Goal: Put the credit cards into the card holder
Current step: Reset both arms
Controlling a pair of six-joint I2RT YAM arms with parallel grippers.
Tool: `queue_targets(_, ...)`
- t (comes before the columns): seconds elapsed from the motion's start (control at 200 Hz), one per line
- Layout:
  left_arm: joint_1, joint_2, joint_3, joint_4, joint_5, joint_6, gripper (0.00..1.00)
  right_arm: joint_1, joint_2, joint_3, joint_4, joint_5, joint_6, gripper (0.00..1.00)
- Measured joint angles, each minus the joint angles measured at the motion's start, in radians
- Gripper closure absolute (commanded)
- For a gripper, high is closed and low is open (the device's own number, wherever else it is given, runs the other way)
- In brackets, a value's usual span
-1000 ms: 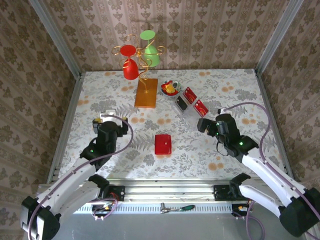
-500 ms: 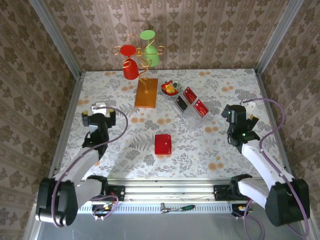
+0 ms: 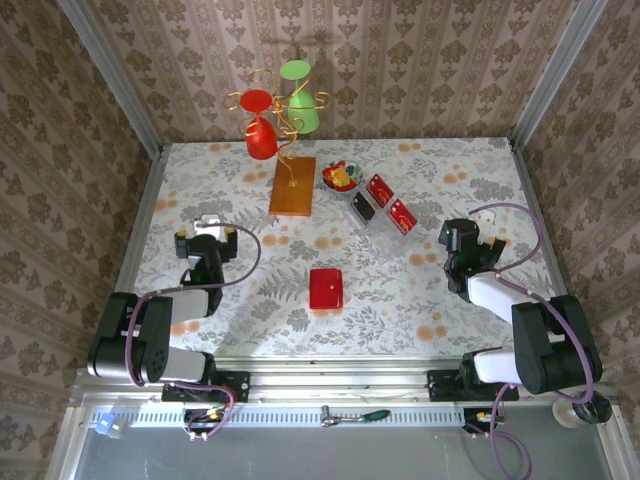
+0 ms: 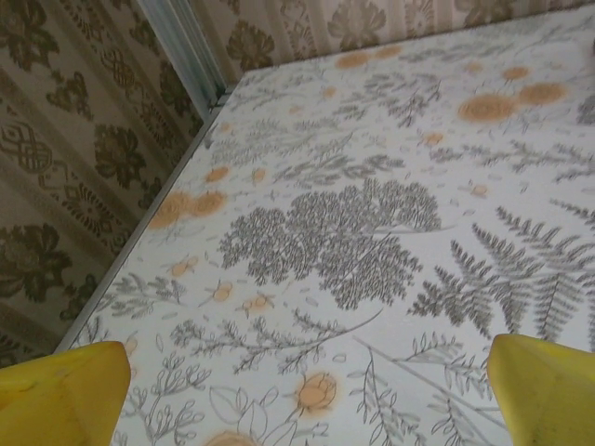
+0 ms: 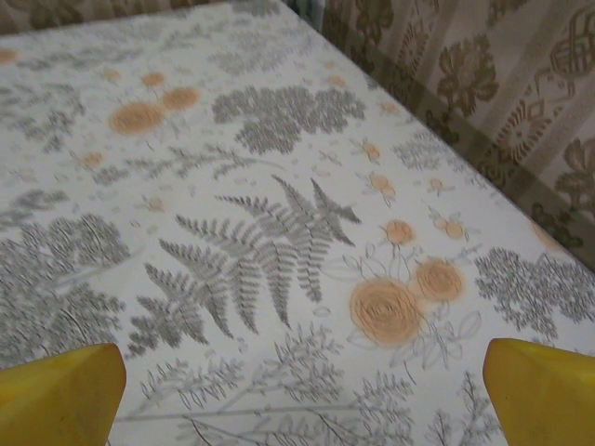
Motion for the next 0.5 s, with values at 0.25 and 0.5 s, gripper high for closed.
queue_targets(0.25,0.006,0.040,-0.003,0.113,0.032,0.017,0.00,-0.002,0.033,-0.038,0.206,-0.060,-0.078,0.00)
queue_targets(0.5,0.018,0.119,-0.004,0.153,0.069,0.034,0.00,-0.037,0.103,-0.113,0.378,-0.209,-0.143,0.00)
